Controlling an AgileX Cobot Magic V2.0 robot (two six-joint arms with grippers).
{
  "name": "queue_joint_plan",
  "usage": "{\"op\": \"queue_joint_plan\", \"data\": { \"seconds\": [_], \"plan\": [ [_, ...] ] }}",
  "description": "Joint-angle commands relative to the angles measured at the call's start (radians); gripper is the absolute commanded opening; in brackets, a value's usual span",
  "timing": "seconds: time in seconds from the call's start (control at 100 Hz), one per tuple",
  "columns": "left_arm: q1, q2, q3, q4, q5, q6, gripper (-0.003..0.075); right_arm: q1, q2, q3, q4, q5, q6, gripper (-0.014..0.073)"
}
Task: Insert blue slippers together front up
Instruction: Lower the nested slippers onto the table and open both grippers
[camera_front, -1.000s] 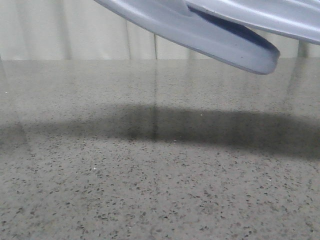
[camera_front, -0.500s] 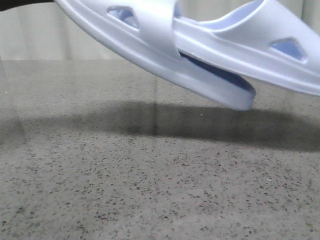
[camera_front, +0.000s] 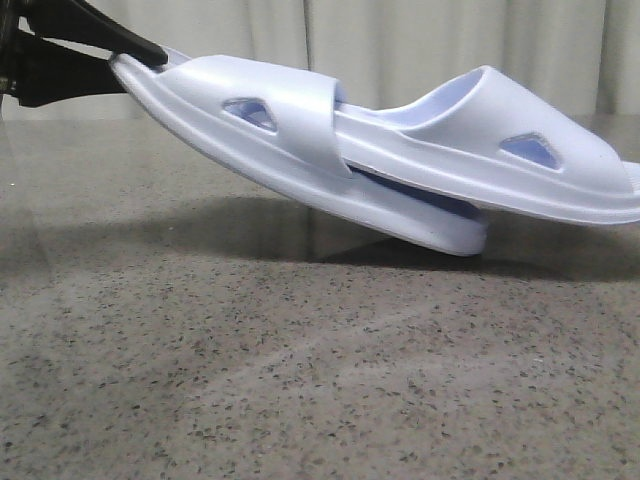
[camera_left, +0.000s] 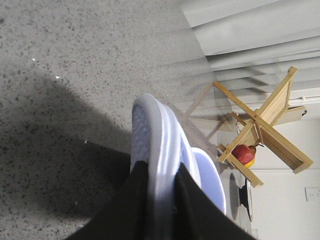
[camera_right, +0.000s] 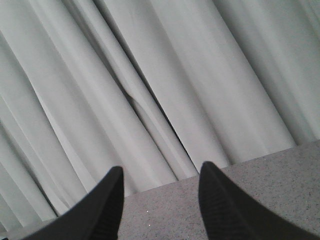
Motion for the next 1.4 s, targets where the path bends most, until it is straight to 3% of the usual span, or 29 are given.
{"op": "queue_joint_plan", "data": {
  "seconds": [0.0,0.16,0.23,0.47,0.56,0.85,1.22,1.39],
  "plan": [
    [-0.004,-0.014,-0.024,-0.082,0.041,0.004,0.0016,-0.002,0.008,-0.034,-0.044,0.002,-0.015,0.0292],
    [-0.004,-0.012,-0.024,-0.073,0.02,0.004,0.0023,-0.002,0.008,-0.034,-0.044,0.002,-0.015,0.0292],
    [-0.004,-0.012,-0.024,-0.073,0.018,0.004,0.0067,-0.002,0.008,-0.034,-0.044,0.002,-0.015,0.0292],
    [-0.004,-0.012,-0.024,-0.049,0.018,0.004,0.0411,-0.002,0.008,-0.034,-0.044,0.002,-0.015,0.0292],
    [-0.004,-0.012,-0.024,-0.028,-0.006,0.004,0.0491,-0.002,0.008,-0.034,-0.044,0.002,-0.015,0.0292],
    [-0.004,-0.012,-0.024,0.145,-0.281,0.008,0.0499,-0.002,0.008,-0.034,-0.044,0.002,-0.015,0.0292],
    [-0.004,-0.104,-0.024,0.159,-0.486,0.244,0.0499,-0.002,0.008,-0.034,-0.044,-0.034,-0.018,0.0292],
    [-0.004,-0.242,-0.022,0.241,-0.545,0.269,0.0499,-0.002,0.008,-0.034,-0.001,-0.046,-0.141,0.0292]
  ]
}}
